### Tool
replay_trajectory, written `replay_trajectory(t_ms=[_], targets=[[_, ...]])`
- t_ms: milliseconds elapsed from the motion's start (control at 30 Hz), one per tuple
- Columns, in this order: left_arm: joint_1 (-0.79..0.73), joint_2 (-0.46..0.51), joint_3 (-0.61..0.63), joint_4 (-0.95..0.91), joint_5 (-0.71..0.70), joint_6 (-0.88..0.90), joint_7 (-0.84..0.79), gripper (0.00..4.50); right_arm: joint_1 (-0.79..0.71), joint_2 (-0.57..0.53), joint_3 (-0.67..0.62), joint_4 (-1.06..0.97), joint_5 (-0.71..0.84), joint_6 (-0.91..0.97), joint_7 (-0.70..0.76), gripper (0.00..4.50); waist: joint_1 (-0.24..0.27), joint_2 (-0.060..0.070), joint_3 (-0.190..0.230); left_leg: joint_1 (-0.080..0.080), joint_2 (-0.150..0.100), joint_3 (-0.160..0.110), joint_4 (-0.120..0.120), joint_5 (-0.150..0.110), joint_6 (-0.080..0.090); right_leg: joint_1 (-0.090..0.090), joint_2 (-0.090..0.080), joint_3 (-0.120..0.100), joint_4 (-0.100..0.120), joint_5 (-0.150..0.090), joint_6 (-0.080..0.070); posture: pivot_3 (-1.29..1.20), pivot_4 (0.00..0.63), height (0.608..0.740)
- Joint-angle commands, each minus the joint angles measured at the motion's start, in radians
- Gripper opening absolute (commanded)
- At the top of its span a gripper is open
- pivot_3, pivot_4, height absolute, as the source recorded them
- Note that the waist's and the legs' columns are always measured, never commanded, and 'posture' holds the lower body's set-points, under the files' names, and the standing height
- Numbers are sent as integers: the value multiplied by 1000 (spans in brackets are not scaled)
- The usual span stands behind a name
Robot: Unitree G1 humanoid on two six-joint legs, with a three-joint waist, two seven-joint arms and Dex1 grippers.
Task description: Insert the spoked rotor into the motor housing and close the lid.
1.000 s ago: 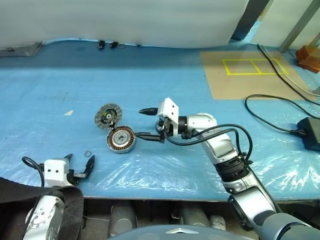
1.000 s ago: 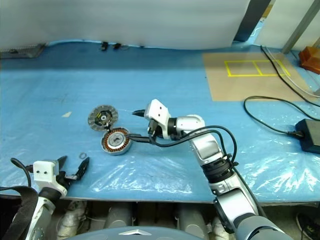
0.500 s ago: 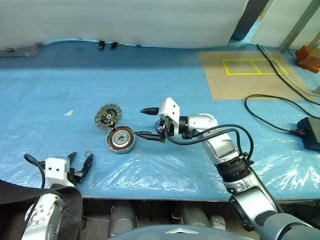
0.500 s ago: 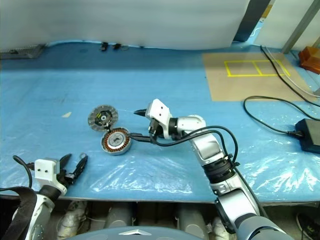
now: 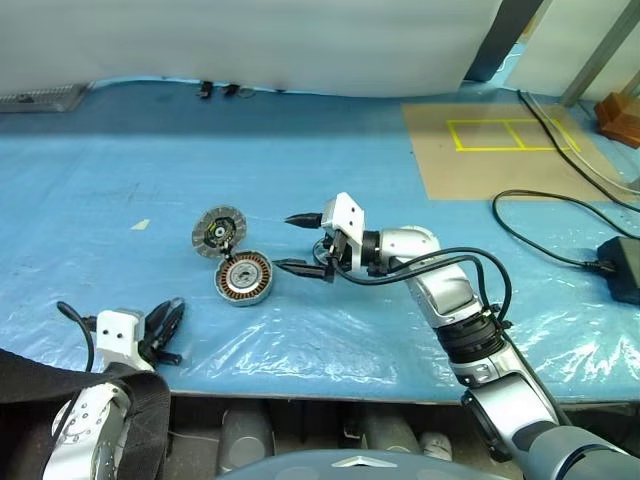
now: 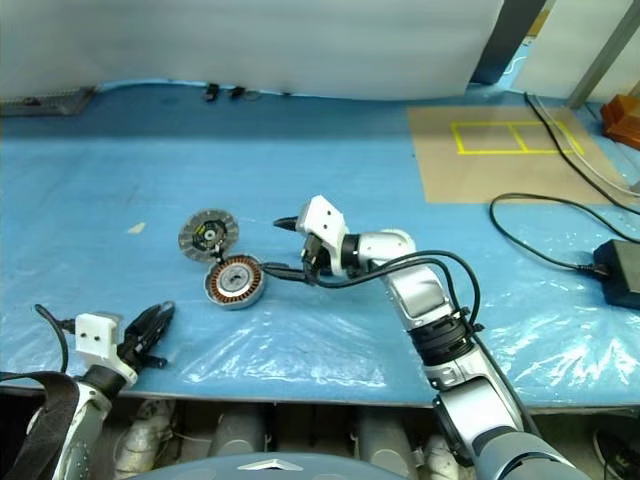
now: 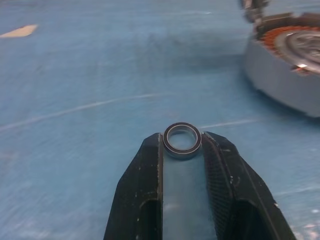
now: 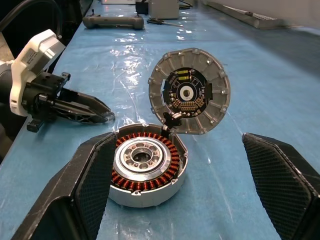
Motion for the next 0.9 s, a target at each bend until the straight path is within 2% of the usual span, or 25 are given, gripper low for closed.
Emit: replay_trajectory(t_ms=[33, 167, 333, 900], targets=[[-30, 42, 0, -92, -64, 11, -70, 763, 32, -49, -3, -52, -1, -17, 14, 4237, 4, 0, 0, 0, 0, 0, 0, 0, 0, 0, 0, 0, 0, 0, 0, 0, 150, 740], [-63, 80, -22, -140, -111, 72, -121, 763, 49, -114, 32, -50, -9, -8, 64, 4237, 1, 0, 0, 0, -3, 0, 0, 0, 0, 0, 0, 0, -1, 0, -1, 0, 150, 740], [-71, 130, -97, -183, -107, 175, -163, 763, 33, -132, 43, -20, -17, -32, 84, 4237, -8, 0, 0, 0, -4, 0, 0, 0, 0, 0, 1, 0, 0, 0, 0, 0, 150, 740], [-250, 117, -192, -135, -5, 248, -81, 763, 26, -113, 24, -47, 12, 32, 69, 4237, -4, 0, 0, -1, -4, 0, 1, 0, 0, 0, 0, 0, 1, 0, -1, 0, 150, 740]])
